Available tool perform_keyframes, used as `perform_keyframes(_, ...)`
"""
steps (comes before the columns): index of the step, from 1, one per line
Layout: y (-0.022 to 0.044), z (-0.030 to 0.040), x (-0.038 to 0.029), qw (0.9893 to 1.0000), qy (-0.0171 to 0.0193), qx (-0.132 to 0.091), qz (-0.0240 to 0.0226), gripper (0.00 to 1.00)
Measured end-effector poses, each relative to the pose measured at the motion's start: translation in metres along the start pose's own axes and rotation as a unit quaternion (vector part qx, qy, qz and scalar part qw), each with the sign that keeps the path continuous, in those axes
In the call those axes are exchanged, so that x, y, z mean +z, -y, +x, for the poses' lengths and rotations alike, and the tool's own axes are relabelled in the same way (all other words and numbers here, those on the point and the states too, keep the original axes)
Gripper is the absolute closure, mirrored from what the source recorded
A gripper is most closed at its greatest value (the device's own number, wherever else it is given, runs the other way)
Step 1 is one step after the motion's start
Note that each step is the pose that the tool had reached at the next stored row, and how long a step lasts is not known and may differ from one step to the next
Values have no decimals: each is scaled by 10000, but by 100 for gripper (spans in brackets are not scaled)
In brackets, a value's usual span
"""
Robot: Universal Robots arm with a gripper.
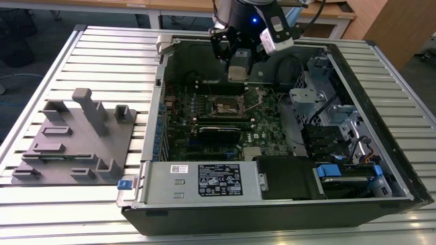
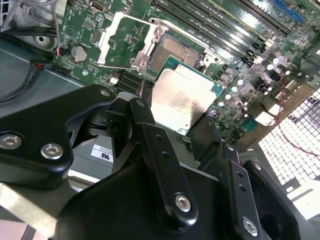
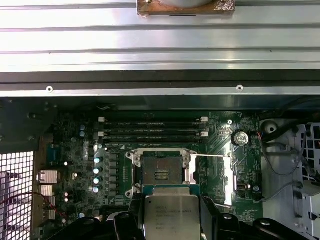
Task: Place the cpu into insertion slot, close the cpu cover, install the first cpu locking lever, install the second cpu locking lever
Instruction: 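Place the cpu into insertion slot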
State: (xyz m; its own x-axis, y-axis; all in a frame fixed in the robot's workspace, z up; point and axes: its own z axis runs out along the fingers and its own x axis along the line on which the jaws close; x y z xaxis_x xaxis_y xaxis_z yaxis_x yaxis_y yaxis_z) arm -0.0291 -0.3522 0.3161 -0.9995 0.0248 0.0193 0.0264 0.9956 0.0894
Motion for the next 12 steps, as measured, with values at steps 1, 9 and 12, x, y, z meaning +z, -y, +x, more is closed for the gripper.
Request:
perform_keyframes(1,0,0,0,10000,0,0,0,46)
perform_keyframes(9,3,-1,35,10000,0,0,1,46)
perform_keyframes(12,4,-1,38,10000,0,0,0,46)
